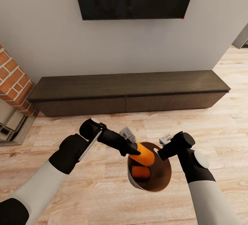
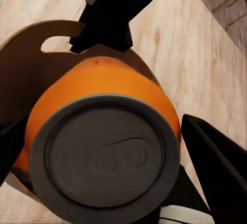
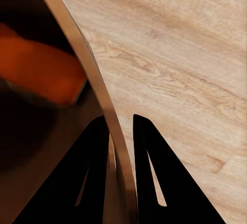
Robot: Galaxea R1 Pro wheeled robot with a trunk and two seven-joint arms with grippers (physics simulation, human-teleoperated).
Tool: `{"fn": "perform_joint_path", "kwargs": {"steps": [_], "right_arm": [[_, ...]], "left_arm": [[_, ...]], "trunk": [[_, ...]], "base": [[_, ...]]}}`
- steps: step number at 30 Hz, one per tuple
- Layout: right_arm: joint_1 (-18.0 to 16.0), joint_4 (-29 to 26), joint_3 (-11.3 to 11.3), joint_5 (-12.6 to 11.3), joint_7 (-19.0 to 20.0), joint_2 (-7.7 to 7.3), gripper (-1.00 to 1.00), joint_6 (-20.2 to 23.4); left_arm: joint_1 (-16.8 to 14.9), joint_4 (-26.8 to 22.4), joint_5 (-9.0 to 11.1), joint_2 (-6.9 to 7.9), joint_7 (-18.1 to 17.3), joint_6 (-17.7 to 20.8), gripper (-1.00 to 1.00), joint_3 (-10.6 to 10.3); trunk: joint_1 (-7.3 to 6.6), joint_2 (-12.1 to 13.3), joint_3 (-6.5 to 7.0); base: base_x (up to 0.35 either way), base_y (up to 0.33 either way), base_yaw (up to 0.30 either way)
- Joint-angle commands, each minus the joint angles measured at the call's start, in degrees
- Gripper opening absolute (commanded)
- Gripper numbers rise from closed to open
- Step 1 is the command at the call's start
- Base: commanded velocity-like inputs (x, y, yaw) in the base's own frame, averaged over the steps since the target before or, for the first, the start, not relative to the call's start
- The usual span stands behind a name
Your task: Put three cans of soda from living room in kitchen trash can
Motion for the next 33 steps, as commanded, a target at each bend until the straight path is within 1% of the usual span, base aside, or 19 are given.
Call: {"fn": "perform_joint_path", "kwargs": {"steps": [1, 2, 3, 4, 6, 7, 9, 10, 12, 17, 19, 20, 21, 23, 28, 33], "right_arm": [[0.0, 0.0, 0.0, -0.8, 0.5, 0.02, -1.00, 0.8], [0.0, 0.0, 0.0, -0.8, 0.5, 0.05, -1.00, 0.8], [0.0, 0.0, 0.1, -0.8, 0.5, 0.08, -1.00, 0.8], [0.0, 0.0, 0.1, -0.8, 0.5, 0.21, -1.00, 0.8], [0.0, 0.0, 0.1, -0.8, 0.5, 0.36, -1.00, 0.8], [0.0, 0.0, 0.1, -0.8, 0.4, 0.48, -1.00, 0.8], [0.0, 0.0, 0.1, -0.8, 0.4, 0.58, -1.00, 0.8], [0.0, 0.0, 0.1, -0.8, 0.4, 0.64, -1.00, 0.8], [0.0, 0.0, 0.0, -0.8, 0.4, 0.70, -1.00, 0.8], [0.0, 0.0, 0.0, -0.7, 0.4, 0.74, -1.00, 0.8], [0.0, 0.0, 0.0, -0.7, 0.4, 0.74, -1.00, 0.8], [0.0, 0.0, 0.0, -0.7, 0.4, 0.74, -1.00, 0.8], [0.0, 0.0, 0.0, -0.7, 0.4, 0.74, -1.00, 0.8], [0.0, 0.0, 0.0, -0.7, 0.4, 0.74, -1.00, 0.8], [0.0, 0.0, 0.1, -0.7, 0.4, 0.74, -1.00, 0.8], [0.0, 0.2, 0.1, -0.7, 0.4, 0.74, -1.00, 0.8]], "left_arm": [[0.0, 0.2, 0.1, -0.07, 1.1, 0.0, -1.00, -0.1], [0.0, 0.7, 0.1, -0.15, 2.4, 0.0, -1.00, -0.7], [0.0, 1.0, 0.1, -0.21, 2.9, 0.0, -1.00, -1.2], [0.0, 1.9, 0.1, -0.44, 4.1, 0.0, -1.00, -2.5], [0.0, 2.7, 0.1, -0.88, 5.4, 0.0, -1.00, -3.8], [0.0, 3.4, 0.1, -1.47, 6.8, 0.0, -1.00, -4.7], [0.0, 4.0, 0.1, -2.33, 7.9, 0.0, -1.00, -5.3], [0.0, 4.7, 0.1, -3.19, 8.6, 0.0, -1.00, -5.7], [0.0, 5.8, 0.1, -4.20, 9.4, 0.0, -1.00, -6.1], [0.0, 6.9, 0.1, -4.94, 9.9, 0.0, -1.00, -6.4], [0.1, 7.6, 0.1, -5.10, 10.3, 0.0, -1.00, -6.9], [0.1, 8.1, 0.1, -5.23, 11.8, 0.0, -1.00, -7.6], [0.1, 8.2, 0.1, -5.29, 12.5, 0.0, -1.00, -7.8], [0.1, 8.5, 0.1, -5.53, 15.0, 0.0, -1.00, -8.3], [0.1, 9.6, 0.1, -5.62, 17.0, 0.0, -1.00, -9.0], [0.1, 11.0, 0.2, -5.68, 19.4, 0.0, -1.00, -9.2]], "trunk": [[0.00, 0.0, 0.00], [0.00, 0.0, 0.00], [0.00, 0.0, 0.00], [0.00, 0.0, 0.00], [0.00, 0.0, 0.00], [0.00, 0.0, 0.00], [0.00, 0.0, 0.00], [0.00, 0.0, 0.00], [0.00, 0.0, 0.00], [0.00, 0.0, 0.00], [0.00, 0.0, 0.00], [0.00, 0.0, 0.00], [0.00, 0.0, 0.00], [0.00, 0.0, 0.00], [0.00, 0.0, 0.00], [0.00, 0.0, 0.00]], "base": [[0.000, 0.000, 0.000], [0.000, 0.000, 0.000], [0.000, 0.000, 0.000], [0.000, 0.000, 0.000], [0.000, 0.000, 0.000], [0.000, 0.000, 0.000], [0.000, 0.000, 0.000], [0.000, 0.000, 0.000], [0.000, 0.000, 0.000], [0.000, 0.000, 0.000], [0.000, 0.000, 0.000], [0.000, 0.000, 0.000], [0.000, 0.000, 0.000], [0.000, 0.000, 0.000], [0.000, 0.000, 0.000], [0.000, 0.000, 0.000]]}}
